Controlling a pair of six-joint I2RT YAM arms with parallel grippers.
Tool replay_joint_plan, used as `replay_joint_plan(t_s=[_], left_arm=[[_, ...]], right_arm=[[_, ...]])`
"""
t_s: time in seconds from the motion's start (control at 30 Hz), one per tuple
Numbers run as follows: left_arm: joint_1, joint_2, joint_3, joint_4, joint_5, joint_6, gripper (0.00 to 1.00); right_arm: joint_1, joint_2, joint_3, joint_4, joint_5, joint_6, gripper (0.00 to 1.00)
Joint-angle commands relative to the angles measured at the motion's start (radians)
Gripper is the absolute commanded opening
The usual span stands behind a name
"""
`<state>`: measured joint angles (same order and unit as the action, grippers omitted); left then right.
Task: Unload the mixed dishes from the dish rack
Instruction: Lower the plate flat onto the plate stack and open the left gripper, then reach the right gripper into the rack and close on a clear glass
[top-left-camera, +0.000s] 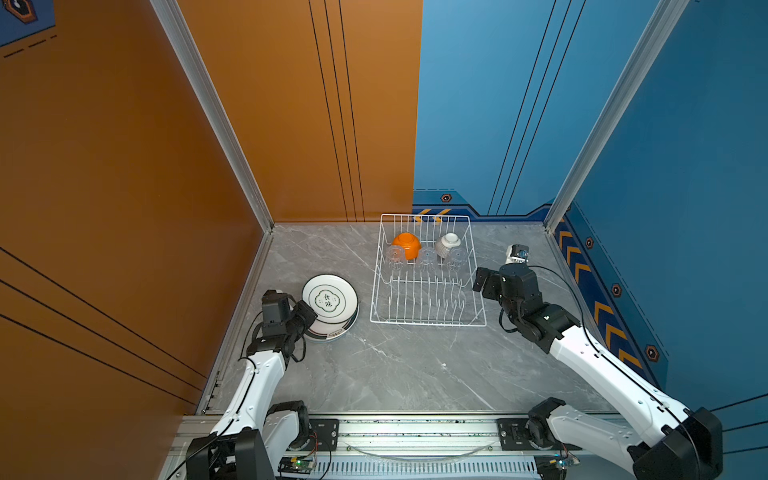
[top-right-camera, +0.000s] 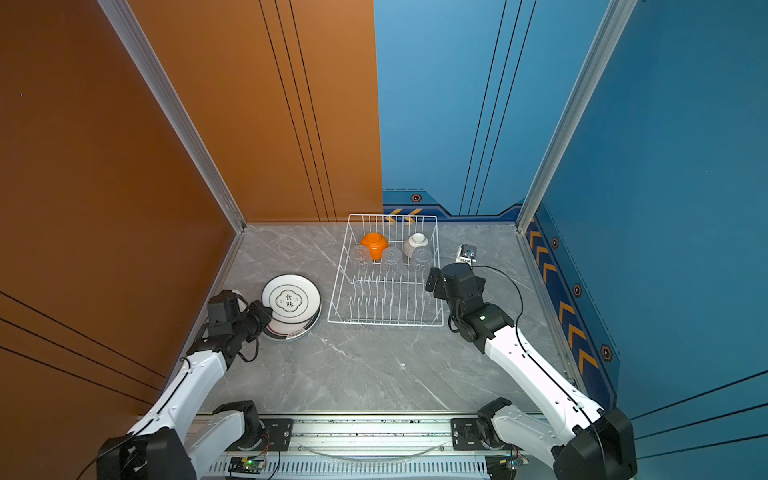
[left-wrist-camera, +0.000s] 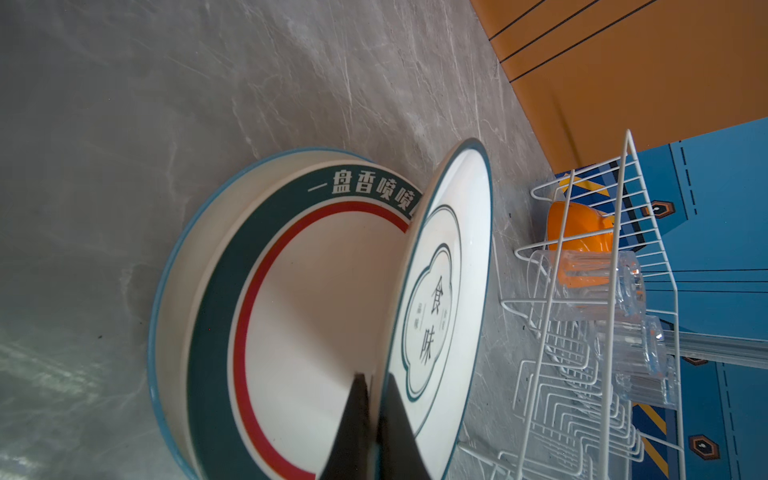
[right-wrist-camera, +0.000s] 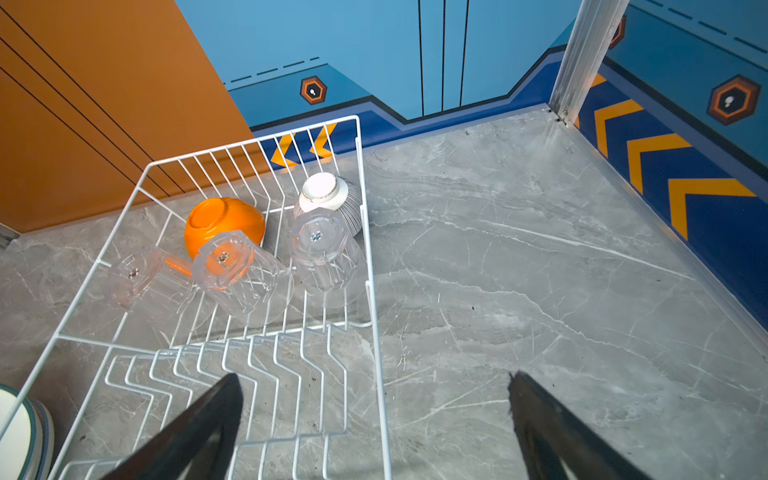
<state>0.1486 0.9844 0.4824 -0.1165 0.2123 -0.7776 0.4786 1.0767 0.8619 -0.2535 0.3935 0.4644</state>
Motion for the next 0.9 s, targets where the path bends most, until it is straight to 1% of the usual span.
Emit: replay_joint_plan(t_s=[0.0, 0.07, 0.13, 0.2, 0.27, 0.33, 0.37, 0.43, 0.5, 0.63, 0.73, 0.87], left_arm=[[0.006, 0.014, 0.015, 0.015, 0.028, 0.019, 0.24], [0.007, 0.023, 0.026, -0.01, 0.024, 0.035, 0.47], [0.008, 0.028, 0.029, -0.021, 0.025, 0.043, 0.6], [0.007, 0.027, 0.031, -0.027, 0.031, 0.047, 0.67], [0.007, 0.02, 0.033, -0.043, 0.037, 0.053, 0.77], [0.009, 0.007, 0.035, -0.061, 0.04, 0.062, 0.84], [0.008, -0.004, 0.036, -0.063, 0.039, 0.071, 0.85], [0.011, -0.031, 0.036, -0.117, 0.028, 0.083, 0.94], [0.013, -0.064, 0.03, -0.127, 0.028, 0.081, 0.98], [0.016, -0.142, 0.037, -0.167, 0.044, 0.084, 0.98], [0.016, -0.196, 0.037, -0.19, 0.061, 0.093, 0.98], [0.004, -0.198, 0.021, -0.175, 0.077, 0.088, 0.98]], right_arm=[[0.02, 0.003, -0.017, -0.014, -0.03, 0.017, 1.0], [0.034, 0.002, -0.016, -0.023, -0.032, 0.026, 1.0], [0.048, 0.0, -0.018, -0.03, -0.027, 0.032, 1.0], [0.061, -0.003, -0.018, -0.04, -0.011, 0.044, 1.0], [0.073, -0.006, -0.021, -0.045, 0.003, 0.06, 1.0], [0.082, -0.006, -0.023, -0.05, 0.02, 0.073, 1.0], [0.087, -0.004, -0.021, -0.055, 0.03, 0.081, 1.0], [0.095, -0.004, -0.018, -0.06, 0.04, 0.091, 1.0], [0.101, -0.001, -0.016, -0.061, 0.045, 0.102, 1.0], [0.105, 0.035, 0.024, -0.081, -0.003, 0.105, 1.0], [0.103, 0.076, 0.073, -0.104, -0.083, 0.105, 1.0], [0.104, 0.13, 0.111, -0.113, -0.219, 0.136, 1.0]])
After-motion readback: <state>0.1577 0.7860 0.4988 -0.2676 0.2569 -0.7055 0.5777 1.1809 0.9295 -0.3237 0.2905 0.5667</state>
